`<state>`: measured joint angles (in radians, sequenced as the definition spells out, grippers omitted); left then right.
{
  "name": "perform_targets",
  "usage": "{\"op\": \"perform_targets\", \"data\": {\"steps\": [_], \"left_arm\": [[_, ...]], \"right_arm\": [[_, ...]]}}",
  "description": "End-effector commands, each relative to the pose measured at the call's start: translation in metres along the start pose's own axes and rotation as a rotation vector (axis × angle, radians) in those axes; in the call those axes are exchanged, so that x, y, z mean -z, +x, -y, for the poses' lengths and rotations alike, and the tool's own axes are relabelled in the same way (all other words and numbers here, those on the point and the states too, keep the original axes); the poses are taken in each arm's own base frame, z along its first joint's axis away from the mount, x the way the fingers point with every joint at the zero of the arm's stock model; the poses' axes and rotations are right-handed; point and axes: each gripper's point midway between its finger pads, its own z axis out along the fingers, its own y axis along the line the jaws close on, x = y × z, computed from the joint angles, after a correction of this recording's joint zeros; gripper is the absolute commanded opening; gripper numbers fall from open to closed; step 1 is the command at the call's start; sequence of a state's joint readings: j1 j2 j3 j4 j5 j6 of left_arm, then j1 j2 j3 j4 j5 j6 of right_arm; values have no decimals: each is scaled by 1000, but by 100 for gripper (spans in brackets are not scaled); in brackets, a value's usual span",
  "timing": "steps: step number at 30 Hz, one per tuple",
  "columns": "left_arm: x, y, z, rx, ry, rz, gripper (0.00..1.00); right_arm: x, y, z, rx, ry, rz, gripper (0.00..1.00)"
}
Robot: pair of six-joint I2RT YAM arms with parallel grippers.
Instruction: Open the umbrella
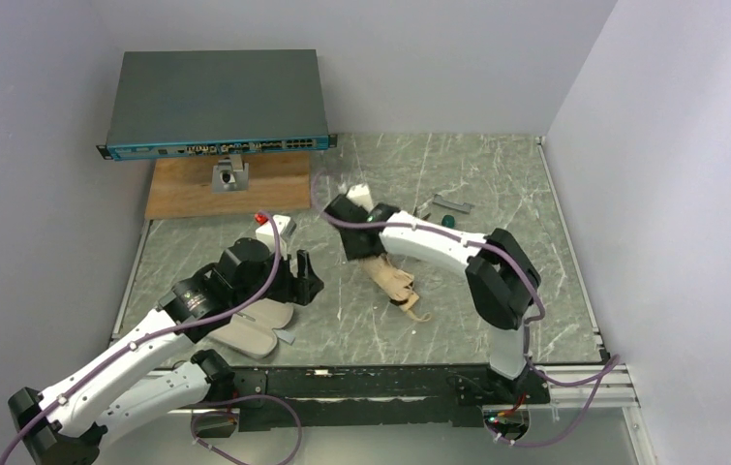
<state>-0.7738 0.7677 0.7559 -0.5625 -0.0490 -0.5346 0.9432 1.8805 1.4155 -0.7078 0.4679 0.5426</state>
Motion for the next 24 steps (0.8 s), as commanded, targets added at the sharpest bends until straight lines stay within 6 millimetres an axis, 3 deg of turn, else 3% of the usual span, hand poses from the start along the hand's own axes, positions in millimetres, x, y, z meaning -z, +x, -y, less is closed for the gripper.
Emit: {"op": "perform_targets", "data": {"steps": [1, 2, 4, 7, 10, 17, 20, 24], "left_arm": [[6, -11, 5, -20, 13, 23, 82], [6, -10, 4, -22, 5, 16, 82], [6, -9, 4, -21, 5, 11, 82], [5, -8, 4, -10, 12, 18, 82], [2, -8, 7, 2, 26, 23, 81], [-15, -10, 13, 19, 49, 24, 80], [-20, -15, 17, 21, 60, 30, 81], [-25, -16, 24, 15, 85, 5, 80]], "right_arm": [[1, -64, 14, -208, -71, 56, 77], [2, -71, 14, -220, -90, 66, 90], [6, -82, 17, -235, -133, 81, 99], [9, -80, 25, -283, -230, 72, 100], [13, -65, 41, -304, -320, 68, 99], [14, -3, 57, -188, -391, -5, 98], [10, 14, 56, -172, -419, -15, 97], [6, 22, 42, -157, -516, -8, 95]]}}
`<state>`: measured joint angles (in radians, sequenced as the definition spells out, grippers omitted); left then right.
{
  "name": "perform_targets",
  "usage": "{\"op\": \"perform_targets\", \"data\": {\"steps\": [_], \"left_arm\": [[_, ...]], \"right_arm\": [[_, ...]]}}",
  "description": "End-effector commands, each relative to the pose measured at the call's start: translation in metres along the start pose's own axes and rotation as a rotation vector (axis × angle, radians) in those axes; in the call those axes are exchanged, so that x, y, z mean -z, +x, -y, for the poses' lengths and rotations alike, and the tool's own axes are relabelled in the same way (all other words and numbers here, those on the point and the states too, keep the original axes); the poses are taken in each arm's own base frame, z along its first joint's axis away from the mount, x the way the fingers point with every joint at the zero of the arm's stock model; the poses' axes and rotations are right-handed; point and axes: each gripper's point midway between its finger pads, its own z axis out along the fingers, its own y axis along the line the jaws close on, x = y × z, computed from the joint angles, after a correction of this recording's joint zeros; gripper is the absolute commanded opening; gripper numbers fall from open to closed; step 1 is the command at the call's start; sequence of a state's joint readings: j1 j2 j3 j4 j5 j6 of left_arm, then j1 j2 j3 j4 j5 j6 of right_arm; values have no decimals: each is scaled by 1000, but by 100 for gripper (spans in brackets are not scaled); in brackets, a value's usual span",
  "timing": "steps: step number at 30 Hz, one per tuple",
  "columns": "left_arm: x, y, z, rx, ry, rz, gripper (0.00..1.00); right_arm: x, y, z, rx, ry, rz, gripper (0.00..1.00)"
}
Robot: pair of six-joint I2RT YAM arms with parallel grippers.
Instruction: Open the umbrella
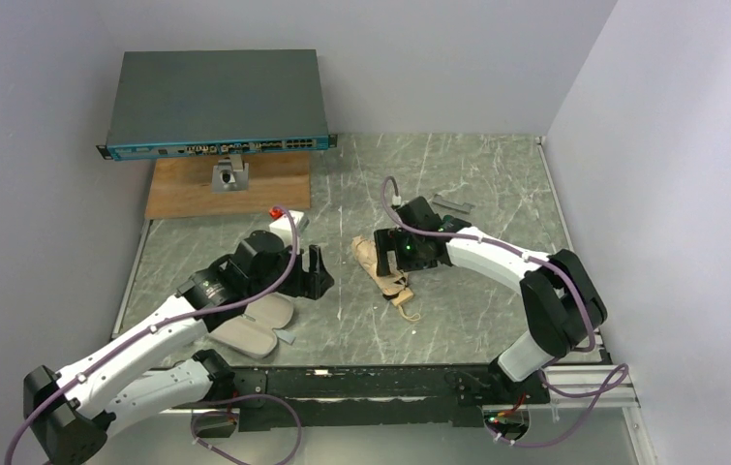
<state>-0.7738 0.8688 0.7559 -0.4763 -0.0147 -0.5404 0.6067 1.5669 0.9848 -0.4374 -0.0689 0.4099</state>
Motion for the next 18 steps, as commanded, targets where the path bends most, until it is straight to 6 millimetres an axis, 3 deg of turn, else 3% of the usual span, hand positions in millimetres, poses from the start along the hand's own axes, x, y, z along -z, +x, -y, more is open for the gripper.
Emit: {"op": "perform_targets", "data": {"steps": [1, 6, 12, 16, 18], "left_arm": [[-3, -16, 18, 7, 67, 30, 80], [-2, -15, 18, 14, 67, 26, 80], [-3, -10, 13, 22, 53, 25, 80], [-6, -11, 11, 35, 40, 29, 80], [-7, -13, 12, 50, 40, 37, 81]], "right_arm": [[-3, -8, -24, 64, -159, 56, 95], [-19, -3, -25, 91, -188, 37, 82], [-33, 18, -29, 91, -236, -49, 60], [-34, 25, -32, 73, -260, -73, 37], [-28, 24, -40, 29, -287, -89, 37]]}}
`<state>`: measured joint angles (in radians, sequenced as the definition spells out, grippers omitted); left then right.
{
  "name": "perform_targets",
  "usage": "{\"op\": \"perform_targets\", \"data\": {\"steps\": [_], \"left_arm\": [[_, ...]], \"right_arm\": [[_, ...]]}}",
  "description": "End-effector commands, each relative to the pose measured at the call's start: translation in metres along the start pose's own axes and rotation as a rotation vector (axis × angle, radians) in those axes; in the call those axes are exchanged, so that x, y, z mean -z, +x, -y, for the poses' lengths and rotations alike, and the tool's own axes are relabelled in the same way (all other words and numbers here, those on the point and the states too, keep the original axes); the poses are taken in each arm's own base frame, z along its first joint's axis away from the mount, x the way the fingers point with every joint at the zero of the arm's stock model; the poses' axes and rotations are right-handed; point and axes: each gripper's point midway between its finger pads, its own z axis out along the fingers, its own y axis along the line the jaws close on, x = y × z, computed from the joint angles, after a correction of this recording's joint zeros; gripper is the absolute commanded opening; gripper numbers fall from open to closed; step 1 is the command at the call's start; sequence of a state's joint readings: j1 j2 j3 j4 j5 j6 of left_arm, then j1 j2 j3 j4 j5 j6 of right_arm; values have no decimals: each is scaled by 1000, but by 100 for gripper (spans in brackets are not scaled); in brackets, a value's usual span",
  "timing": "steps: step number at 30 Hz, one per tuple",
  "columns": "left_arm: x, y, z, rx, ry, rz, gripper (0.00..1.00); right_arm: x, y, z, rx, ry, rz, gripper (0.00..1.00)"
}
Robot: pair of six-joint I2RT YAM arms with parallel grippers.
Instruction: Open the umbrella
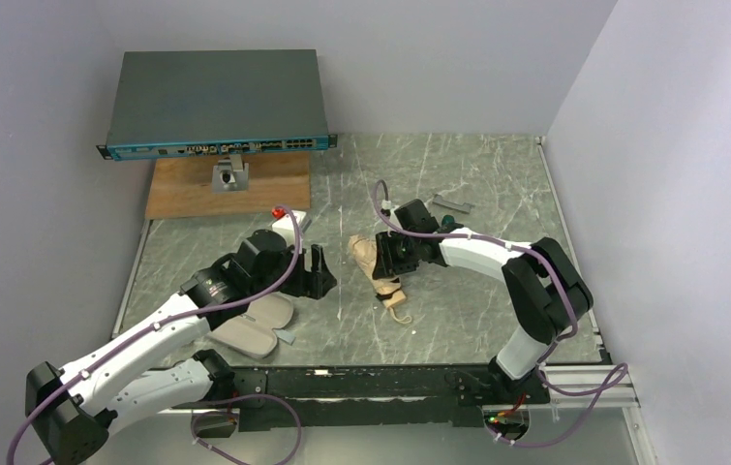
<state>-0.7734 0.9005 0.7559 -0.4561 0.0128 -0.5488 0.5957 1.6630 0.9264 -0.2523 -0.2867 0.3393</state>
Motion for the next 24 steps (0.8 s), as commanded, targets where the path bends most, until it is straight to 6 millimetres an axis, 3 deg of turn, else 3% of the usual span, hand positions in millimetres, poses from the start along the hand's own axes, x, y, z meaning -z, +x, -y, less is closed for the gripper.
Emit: {"op": "perform_targets", "data": {"steps": [1, 2, 6, 8, 12, 17, 24], "left_arm": [[-1, -18, 9, 47, 28, 69, 81], [-2, -19, 10, 52, 31, 73, 81], [-4, -21, 11, 57, 33, 76, 81], [-5, -19, 11, 58, 34, 69, 81], [-7, -15, 9, 61, 29, 58, 83], [-17, -11, 2, 110, -10, 53, 88], [-43, 1, -14, 182, -114, 10, 92]], "right_arm": [[1, 7, -28, -82, -120, -55, 48], [5, 6, -41, -111, -171, -75, 60], [31, -2, -93, -141, -356, -89, 78], [46, -7, -104, -129, -387, -62, 90], [64, -17, -81, -83, -217, 15, 99], [78, -24, -41, -89, 23, 110, 100], [109, -37, -25, -148, 50, 411, 100]]}}
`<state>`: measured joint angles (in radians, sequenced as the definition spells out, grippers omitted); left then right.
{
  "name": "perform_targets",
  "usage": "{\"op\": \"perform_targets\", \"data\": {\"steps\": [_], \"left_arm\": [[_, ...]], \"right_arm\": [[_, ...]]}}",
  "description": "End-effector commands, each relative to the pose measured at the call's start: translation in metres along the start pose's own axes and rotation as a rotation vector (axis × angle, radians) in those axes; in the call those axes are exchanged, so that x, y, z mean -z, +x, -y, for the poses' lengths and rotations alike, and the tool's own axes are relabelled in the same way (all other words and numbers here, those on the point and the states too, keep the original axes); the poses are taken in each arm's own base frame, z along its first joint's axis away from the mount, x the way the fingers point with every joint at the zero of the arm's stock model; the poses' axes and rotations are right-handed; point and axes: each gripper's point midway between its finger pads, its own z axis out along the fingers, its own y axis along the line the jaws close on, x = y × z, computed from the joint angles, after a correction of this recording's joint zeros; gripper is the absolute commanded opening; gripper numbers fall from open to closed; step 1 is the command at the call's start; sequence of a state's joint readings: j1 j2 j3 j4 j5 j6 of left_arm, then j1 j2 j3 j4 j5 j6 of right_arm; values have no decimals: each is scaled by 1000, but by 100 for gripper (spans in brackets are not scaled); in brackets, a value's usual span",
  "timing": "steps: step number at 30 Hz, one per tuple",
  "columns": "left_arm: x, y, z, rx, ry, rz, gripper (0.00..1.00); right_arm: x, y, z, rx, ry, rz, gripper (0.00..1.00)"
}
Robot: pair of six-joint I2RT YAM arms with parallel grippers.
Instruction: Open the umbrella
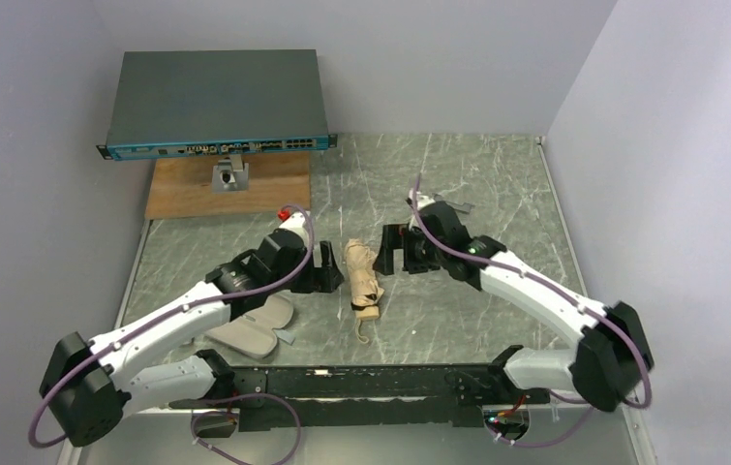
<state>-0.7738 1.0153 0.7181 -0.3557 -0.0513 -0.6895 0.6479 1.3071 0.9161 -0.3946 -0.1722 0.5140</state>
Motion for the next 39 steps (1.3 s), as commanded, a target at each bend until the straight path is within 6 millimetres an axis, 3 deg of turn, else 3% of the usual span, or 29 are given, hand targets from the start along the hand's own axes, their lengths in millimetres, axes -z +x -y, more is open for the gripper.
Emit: {"op": "perform_targets", "data": {"steps": [1, 5, 10, 14, 21, 26, 39], "left_arm": [[-13, -4, 1, 39, -31, -11, 92], [-32, 8, 15, 68, 54, -54, 94], [-53, 12, 29, 98, 125, -68, 91], [-66, 11, 36, 116, 161, -55, 86], [-89, 24, 24, 152, 109, -85, 71], [-104, 32, 18, 174, 81, -102, 69], [-144, 74, -5, 182, -65, -237, 61]], "right_arm": [[24, -19, 14, -63, 27, 241, 100], [35, -14, 18, -69, 20, 267, 100], [32, 2, 35, -64, 122, 151, 100], [27, 16, 37, -49, 112, 94, 99], [30, 19, 33, -33, 75, 97, 98], [33, 17, 35, -4, 85, 102, 99], [36, 15, 38, 13, 83, 113, 99]]}}
